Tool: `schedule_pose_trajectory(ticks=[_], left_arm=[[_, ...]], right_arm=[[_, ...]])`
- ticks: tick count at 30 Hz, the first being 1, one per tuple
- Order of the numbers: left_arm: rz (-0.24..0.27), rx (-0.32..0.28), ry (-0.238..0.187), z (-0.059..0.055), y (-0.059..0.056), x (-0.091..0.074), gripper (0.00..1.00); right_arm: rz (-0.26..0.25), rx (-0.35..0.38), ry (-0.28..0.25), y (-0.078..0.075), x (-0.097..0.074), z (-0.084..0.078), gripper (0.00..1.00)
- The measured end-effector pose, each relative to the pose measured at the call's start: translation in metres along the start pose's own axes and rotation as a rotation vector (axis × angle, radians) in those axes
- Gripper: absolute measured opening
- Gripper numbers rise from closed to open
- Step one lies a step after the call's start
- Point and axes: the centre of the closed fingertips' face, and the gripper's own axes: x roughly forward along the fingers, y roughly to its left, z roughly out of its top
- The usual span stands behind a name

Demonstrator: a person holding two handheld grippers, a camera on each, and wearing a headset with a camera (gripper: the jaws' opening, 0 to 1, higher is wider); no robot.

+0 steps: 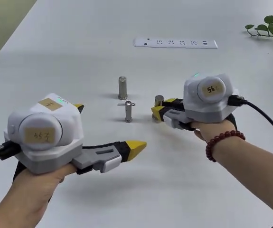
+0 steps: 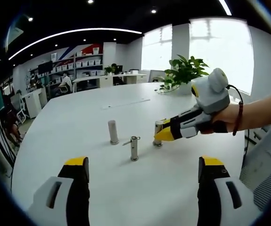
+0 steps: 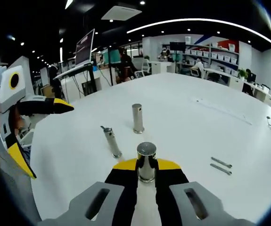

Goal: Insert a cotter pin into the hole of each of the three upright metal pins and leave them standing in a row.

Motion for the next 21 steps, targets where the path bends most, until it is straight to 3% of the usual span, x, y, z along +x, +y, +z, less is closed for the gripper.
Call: schedule_pose_trajectory(ticks=[9, 21], left_arm=[[0.000, -0.014, -0.030, 0.006, 0.000, 0.000, 0.94], [-0.006, -0.009, -0.023, 0.005, -0.003, 0.000, 0.92]], right_arm=[[-0.033, 0.008, 0.000, -0.002, -0.005, -0.008, 0.08], [-0.053, 0.021, 0.021, -0.002, -0.014, -0.026, 0.08]])
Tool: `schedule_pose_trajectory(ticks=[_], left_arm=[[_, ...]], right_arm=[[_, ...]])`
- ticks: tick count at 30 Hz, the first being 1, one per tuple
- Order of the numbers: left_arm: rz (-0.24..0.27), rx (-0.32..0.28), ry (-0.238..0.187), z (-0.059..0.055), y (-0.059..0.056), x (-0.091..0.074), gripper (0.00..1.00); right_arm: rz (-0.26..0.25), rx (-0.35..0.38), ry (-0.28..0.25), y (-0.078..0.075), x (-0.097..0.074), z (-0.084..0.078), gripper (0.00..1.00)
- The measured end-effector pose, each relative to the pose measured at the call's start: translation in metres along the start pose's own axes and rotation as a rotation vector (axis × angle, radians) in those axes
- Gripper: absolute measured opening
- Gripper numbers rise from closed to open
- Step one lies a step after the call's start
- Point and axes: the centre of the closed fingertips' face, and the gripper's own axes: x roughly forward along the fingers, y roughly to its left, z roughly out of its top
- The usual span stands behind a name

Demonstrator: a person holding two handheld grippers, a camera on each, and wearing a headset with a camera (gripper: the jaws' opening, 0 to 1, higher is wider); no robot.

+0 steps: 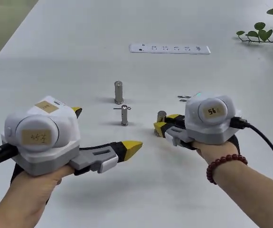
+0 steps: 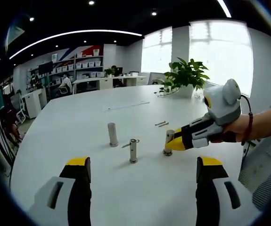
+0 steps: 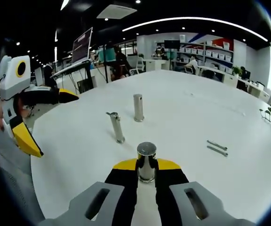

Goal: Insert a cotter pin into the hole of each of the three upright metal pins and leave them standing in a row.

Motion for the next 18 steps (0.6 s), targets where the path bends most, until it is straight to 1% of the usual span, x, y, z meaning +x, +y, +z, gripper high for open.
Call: schedule_pose_trajectory(ticks=[2, 7, 11, 16, 18], left_arm=[[-0.002, 0.001, 0.003, -0.0005, -0.0007, 0.0005, 0.92], [-0.004, 0.007, 0.008, -0.0021, -0.0011, 0.0007, 0.92], [-0.004, 0.011, 0.017, -0.0045, 0.0001, 0.0013, 0.92], [-0.013, 0.016, 0.024, -0.0060, -0.0014, 0.0021, 0.92], [-0.019, 0.015, 0.031, -0.0073, -0.0028, 0.0026, 0.91]], right_arm=[[-0.005, -0.004, 0.006, -0.0003, -0.0008, -0.0027, 0.08], [-0.011, -0.016, -0.004, 0.0003, -0.0030, -0.0044, 0.08], [-0.008, -0.014, -0.010, 0.0006, -0.0036, -0.0046, 0.08], [-0.005, 0.002, -0.012, 0.0008, -0.0038, -0.0048, 0.09], [-0.003, 0.003, -0.009, 0.0012, -0.0039, -0.0055, 0.11]])
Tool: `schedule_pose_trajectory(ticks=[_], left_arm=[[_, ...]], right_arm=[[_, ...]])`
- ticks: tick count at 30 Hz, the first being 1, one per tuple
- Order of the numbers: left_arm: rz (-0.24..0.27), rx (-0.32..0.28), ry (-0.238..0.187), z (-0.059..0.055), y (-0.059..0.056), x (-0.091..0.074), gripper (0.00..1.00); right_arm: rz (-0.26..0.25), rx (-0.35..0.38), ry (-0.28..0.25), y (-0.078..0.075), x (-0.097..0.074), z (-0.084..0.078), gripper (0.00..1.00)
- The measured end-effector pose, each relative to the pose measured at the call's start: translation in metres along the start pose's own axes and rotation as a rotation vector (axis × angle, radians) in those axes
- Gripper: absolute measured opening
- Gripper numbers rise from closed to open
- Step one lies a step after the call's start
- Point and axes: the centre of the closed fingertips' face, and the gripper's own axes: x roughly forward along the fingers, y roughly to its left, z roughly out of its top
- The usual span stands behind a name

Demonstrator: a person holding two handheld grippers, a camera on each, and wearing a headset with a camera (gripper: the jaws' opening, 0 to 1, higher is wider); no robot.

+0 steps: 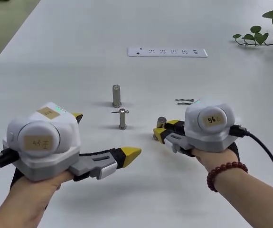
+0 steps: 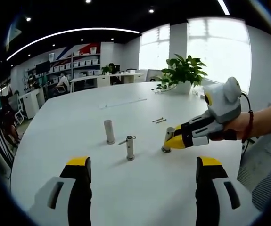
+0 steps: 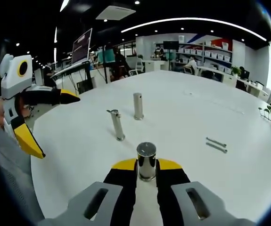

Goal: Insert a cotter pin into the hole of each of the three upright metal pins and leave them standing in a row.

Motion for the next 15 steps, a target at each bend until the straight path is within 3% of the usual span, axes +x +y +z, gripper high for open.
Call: schedule_pose_trajectory(ticks=[5, 15], left_arm=[[0.000, 0.001, 0.001, 0.000, -0.001, 0.000, 0.91], [0.005, 0.005, -0.004, 0.001, 0.000, -0.001, 0.91]], right_arm=[[0.002, 0.009, -0.007, -0.001, -0.003, 0.002, 0.15], [0.066, 0.030, 0.000, -0.001, -0.020, 0.005, 0.23]])
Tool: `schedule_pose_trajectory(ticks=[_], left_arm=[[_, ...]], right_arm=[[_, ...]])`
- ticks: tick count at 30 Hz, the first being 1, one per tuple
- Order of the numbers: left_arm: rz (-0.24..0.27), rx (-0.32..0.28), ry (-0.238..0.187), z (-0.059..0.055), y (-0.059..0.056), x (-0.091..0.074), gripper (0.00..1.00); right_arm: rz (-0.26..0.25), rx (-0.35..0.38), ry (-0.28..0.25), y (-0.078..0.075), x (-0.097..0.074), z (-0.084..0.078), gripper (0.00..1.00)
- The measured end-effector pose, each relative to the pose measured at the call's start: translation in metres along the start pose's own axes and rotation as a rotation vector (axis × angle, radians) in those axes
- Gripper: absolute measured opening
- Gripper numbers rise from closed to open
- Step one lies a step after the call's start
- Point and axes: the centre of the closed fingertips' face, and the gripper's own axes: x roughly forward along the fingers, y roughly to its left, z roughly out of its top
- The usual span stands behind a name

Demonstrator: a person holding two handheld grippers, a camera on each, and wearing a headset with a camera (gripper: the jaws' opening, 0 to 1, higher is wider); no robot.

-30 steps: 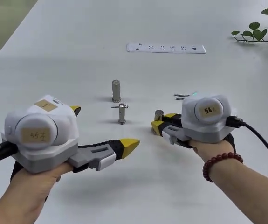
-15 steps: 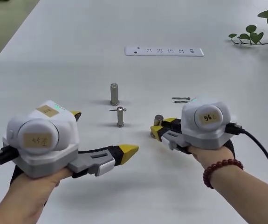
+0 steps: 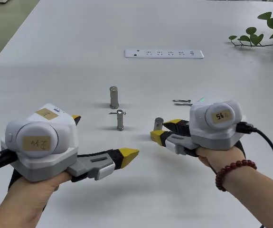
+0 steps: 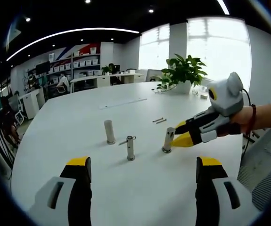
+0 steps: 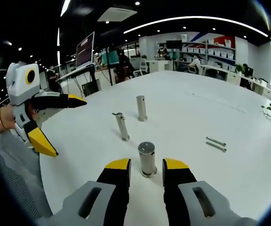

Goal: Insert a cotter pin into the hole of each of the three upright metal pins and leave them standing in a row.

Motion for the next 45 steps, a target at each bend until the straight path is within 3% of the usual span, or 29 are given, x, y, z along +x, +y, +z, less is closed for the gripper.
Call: schedule_pose_trajectory(ticks=[6, 11, 21, 26, 28, 37, 45], left_arm=[[0.001, 0.007, 0.001, 0.000, -0.001, 0.000, 0.91], [-0.001, 0.013, 0.002, 0.001, -0.001, -0.001, 0.91], [0.012, -0.007, -0.001, 0.000, 0.003, -0.003, 0.90], [0.010, -0.008, -0.001, 0.000, 0.002, -0.003, 0.90], [0.008, -0.006, 0.003, -0.001, 0.001, -0.002, 0.90], [0.002, -0.005, 0.023, -0.005, 0.001, -0.001, 0.89], [-0.002, -0.006, 0.020, -0.005, 0.001, -0.001, 0.89]], right_arm=[[0.041, -0.008, 0.012, -0.003, -0.009, 0.002, 0.27], [0.070, -0.061, 0.069, -0.016, -0.013, -0.005, 0.27], [0.057, -0.131, 0.159, -0.048, -0.017, -0.005, 0.25], [0.056, -0.159, 0.200, -0.059, -0.016, -0.006, 0.24], [0.068, -0.173, 0.235, -0.071, -0.010, -0.006, 0.24], [0.099, -0.288, 0.336, -0.087, -0.007, -0.002, 0.20], [0.088, -0.331, 0.387, -0.107, 0.003, 0.004, 0.18]])
